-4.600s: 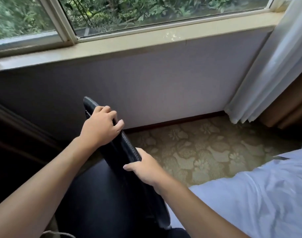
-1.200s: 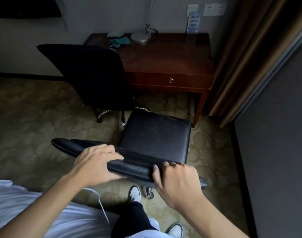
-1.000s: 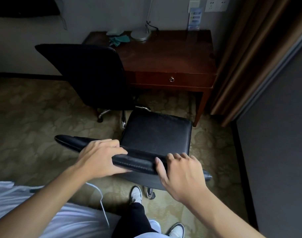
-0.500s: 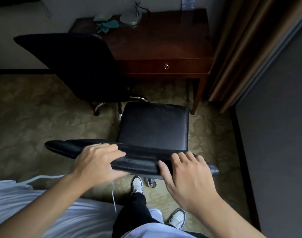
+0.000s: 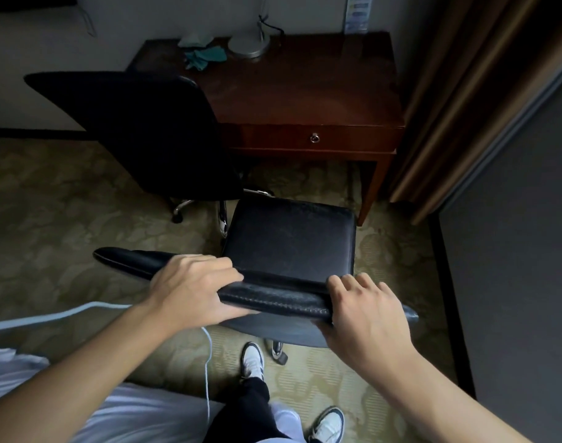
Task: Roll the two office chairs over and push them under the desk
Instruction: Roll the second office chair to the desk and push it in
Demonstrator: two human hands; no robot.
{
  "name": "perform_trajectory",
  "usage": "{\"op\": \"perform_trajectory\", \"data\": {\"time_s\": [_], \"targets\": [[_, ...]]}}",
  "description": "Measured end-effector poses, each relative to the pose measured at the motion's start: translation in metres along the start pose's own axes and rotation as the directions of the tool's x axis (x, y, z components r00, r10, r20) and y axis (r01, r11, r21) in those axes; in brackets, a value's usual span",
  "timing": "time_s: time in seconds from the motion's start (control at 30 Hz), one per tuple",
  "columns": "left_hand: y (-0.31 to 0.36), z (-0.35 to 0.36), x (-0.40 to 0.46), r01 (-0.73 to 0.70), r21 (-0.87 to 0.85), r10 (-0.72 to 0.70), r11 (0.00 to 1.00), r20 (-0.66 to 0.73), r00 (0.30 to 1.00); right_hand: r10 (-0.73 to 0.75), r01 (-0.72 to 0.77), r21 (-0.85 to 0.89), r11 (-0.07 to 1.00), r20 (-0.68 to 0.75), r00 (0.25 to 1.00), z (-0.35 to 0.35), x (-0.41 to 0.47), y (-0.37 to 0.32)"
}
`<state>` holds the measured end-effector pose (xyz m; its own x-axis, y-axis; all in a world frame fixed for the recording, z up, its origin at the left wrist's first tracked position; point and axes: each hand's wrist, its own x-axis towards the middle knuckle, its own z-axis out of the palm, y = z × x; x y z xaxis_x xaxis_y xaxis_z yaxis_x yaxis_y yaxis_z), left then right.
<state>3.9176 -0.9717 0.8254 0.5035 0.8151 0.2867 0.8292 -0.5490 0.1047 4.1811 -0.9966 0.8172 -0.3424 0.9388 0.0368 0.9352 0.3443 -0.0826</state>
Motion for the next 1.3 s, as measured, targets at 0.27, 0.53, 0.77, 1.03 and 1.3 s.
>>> {"op": "perform_trajectory", "data": {"time_s": [0.27, 0.53, 0.77, 1.03, 1.3], "targets": [[-0.002, 0.015, 0.029, 0.001, -0.009, -0.001, 1.0, 0.005, 1.0, 0.069, -0.067, -0.03, 0.997, 0.071, 0.995, -0.006, 0.018, 0.025], [0.026, 0.024, 0.048, 0.087, -0.011, -0.084, 0.996, 0.196, 0.977, 0.219, -0.22, 0.02, 0.975, 0.062, 0.974, -0.007, -0.012, 0.041], [-0.03, 0.006, 0.044, 0.193, 0.064, -0.203, 0.979, 0.308, 0.929, 0.212, -0.212, 0.003, 0.977, 0.002, 0.977, 0.001, -0.012, 0.044], [-0.032, 0.003, 0.019, 0.329, 0.068, -0.335, 0.942, 0.282, 0.899, 0.214, -0.214, 0.033, 0.976, -0.012, 0.977, 0.004, -0.01, 0.043], [0.037, 0.015, 0.002, 0.407, 0.1, -0.419, 0.908, 0.216, 0.882, 0.243, -0.243, -0.039, 0.969, -0.016, 0.97, -0.003, -0.026, 0.09]]}}
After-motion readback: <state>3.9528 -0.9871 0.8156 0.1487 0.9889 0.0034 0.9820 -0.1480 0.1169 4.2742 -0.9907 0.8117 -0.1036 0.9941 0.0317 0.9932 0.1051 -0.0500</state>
